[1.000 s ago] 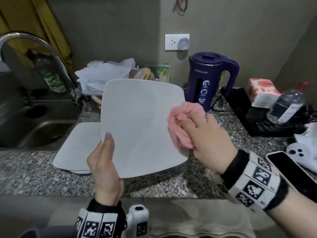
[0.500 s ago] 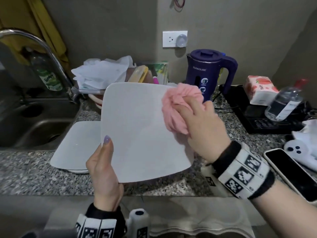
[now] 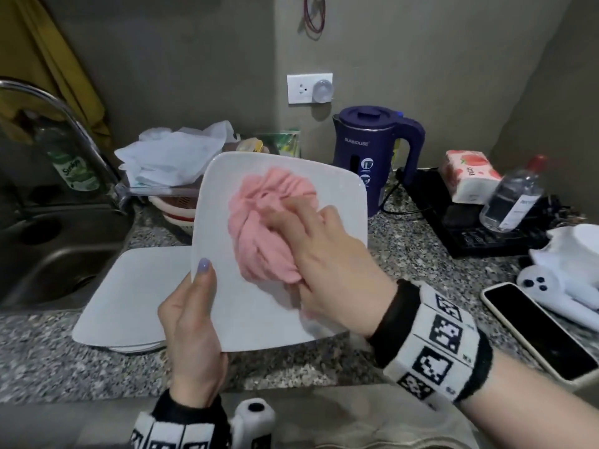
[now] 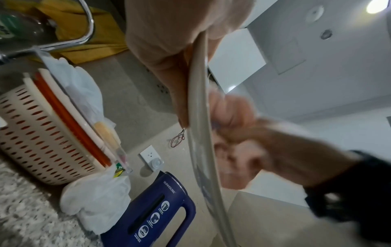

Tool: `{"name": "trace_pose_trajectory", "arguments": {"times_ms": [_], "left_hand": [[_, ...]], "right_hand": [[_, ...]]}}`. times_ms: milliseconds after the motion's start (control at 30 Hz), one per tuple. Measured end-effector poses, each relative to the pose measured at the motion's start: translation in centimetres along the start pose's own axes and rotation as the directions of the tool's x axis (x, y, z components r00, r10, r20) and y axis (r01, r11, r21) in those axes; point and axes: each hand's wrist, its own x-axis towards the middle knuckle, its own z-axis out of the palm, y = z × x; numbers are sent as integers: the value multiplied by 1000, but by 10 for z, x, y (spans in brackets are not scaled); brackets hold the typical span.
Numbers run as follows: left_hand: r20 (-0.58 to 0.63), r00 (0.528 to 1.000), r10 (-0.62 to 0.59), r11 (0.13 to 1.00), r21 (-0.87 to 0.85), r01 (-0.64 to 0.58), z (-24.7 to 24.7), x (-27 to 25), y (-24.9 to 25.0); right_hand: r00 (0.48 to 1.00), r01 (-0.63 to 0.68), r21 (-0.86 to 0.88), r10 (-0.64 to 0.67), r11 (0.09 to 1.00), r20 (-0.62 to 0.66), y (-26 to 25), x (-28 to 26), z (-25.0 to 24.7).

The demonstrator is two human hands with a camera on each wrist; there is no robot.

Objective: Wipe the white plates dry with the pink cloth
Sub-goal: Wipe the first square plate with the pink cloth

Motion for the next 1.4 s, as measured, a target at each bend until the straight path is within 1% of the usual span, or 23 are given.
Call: {"name": "trace_pose_trajectory", "arguments": {"times_ms": [67, 100, 167, 233, 267, 300, 367, 433, 500, 600, 667, 733, 800, 867, 933, 1000, 1033, 1100, 1167, 1200, 1267, 1333, 1400], "left_hand": [[14, 999, 53, 998, 37, -53, 3, 3, 4], [19, 997, 75, 996, 56, -76, 4, 4, 5], [5, 998, 65, 997, 52, -65, 7, 1, 10], [-14, 999, 48, 998, 28, -48, 9, -2, 12], [-27, 999, 38, 999, 27, -37, 11, -3, 13], [-36, 999, 26, 1000, 19, -25, 10, -4, 11], [-27, 1000, 9, 1000, 9, -9, 9, -4, 7], [-9, 1000, 4, 1000, 13, -4, 7, -5, 4], [-30, 1000, 4, 1000, -14, -4, 5, -4, 5], [-52, 999, 16, 999, -32, -18, 1, -4, 10], [-24, 999, 33, 999, 22, -32, -2, -2, 10], [-2, 997, 79, 994, 82, -78, -6, 0, 4], [-19, 995, 98, 990, 103, -96, -7, -1, 1], [-23, 996, 85, 996, 44, -84, -6, -5, 5], [-25, 998, 51, 999, 15, -50, -5, -9, 8], [-53, 998, -15, 999, -53, 12, -4, -10, 10], [-66, 997, -36, 997, -77, 30, -3, -9, 10], [-71, 996, -47, 996, -77, 41, 0, -9, 9], [-91, 995, -45, 997, -62, 39, -1, -9, 9], [-96, 994, -50, 996, -76, 43, -2, -8, 9], [-104, 993, -47, 994, -105, 36, -6, -9, 8], [-121, 993, -7, 998, -56, 0, -11, -10, 9], [-112, 993, 42, 999, -2, -42, -9, -11, 9]], "right_hand": [[979, 179, 28, -181, 983, 91, -11, 1, 0], [978, 182, 30, -184, 983, 102, -10, 4, -6], [999, 27, -5, -27, 1000, -20, 6, 11, -17], [965, -204, -60, 191, 977, -180, 22, 13, -28], [953, -237, -86, 215, 968, -212, 25, 10, -30], [964, -206, -65, 191, 976, -188, 21, 6, -28], [998, -23, 121, 30, 992, -52, -3, -3, -14], [995, 87, 254, -99, 963, 31, -22, -6, -1], [1000, 13, 264, -5, 964, -29, -9, 4, -2], [947, -191, 135, 219, 972, -234, 24, 3, -15], [975, -130, 144, 153, 981, -161, 19, -6, -6], [999, 45, 247, -38, 968, -30, -8, -13, 8], [991, 132, 260, -130, 957, -27, -20, -6, 11], [996, 60, 208, -44, 976, -82, -7, 10, -2], [977, -141, 96, 154, 985, -146, 13, 12, -19], [961, -236, 6, 235, 972, -145, 22, 0, -18], [973, -207, 50, 211, 977, -90, 15, -9, -11], [999, -26, 180, 21, 983, 31, -14, -27, 15], [972, 142, 234, -181, 962, 152, -38, -41, 38], [956, 166, 234, -215, 958, 201, -39, -46, 41], [969, 137, 119, -159, 983, 191, -18, -53, 37], [993, -50, -51, 55, 997, 102, 14, -55, 26], [973, -215, -160, 226, 963, 51, 31, -51, 15]]}}
